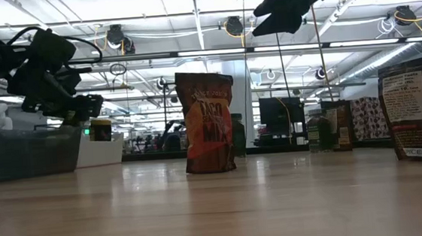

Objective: Sort spices by type
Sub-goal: Put the top right yellow seasoning bottle into the top white bin, then put the bottom yellow seasoning bottle into the top white bin

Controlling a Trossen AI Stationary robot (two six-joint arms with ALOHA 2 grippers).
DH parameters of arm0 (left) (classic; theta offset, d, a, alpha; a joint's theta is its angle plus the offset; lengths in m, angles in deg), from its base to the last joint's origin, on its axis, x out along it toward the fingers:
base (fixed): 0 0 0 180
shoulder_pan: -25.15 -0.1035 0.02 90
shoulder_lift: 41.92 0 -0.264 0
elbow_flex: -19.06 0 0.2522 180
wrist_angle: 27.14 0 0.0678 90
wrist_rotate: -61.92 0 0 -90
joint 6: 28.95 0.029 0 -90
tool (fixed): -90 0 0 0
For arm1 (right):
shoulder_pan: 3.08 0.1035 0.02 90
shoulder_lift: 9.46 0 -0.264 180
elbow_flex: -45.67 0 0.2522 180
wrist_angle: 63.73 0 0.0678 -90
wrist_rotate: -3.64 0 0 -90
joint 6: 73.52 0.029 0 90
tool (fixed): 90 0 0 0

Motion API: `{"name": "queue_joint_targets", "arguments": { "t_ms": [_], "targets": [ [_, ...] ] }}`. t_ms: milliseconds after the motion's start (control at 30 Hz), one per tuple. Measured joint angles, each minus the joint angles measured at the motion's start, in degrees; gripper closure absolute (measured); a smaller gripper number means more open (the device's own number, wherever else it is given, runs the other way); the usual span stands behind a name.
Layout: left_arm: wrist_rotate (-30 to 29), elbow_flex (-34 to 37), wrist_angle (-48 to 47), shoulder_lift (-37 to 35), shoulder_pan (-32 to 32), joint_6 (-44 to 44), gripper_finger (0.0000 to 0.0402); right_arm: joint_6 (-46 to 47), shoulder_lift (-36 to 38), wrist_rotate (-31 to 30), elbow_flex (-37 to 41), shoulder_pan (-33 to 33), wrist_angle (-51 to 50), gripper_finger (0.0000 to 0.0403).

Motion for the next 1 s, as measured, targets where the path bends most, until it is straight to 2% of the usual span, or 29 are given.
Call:
{"name": "queue_joint_targets", "arguments": {
  "t_ms": [233, 600, 1000],
  "targets": [
    [0.0, 0.0, -0.03, 0.0, 0.0, -0.02, 0.0205, 0.02, 0.0, 0.02, 0.0, 0.0, 0.0, 0.0057],
    [0.22, -0.04, -0.16, 0.0, 0.03, -1.48, 0.0137, 0.02, -0.02, 0.02, 0.0, 0.0, -0.02, 0.0057],
    [0.43, -0.11, -0.07, -0.02, 0.04, -1.47, 0.0134, 0.81, -0.02, 0.02, 0.0, 0.0, -0.04, 0.0057]
  ]
}}
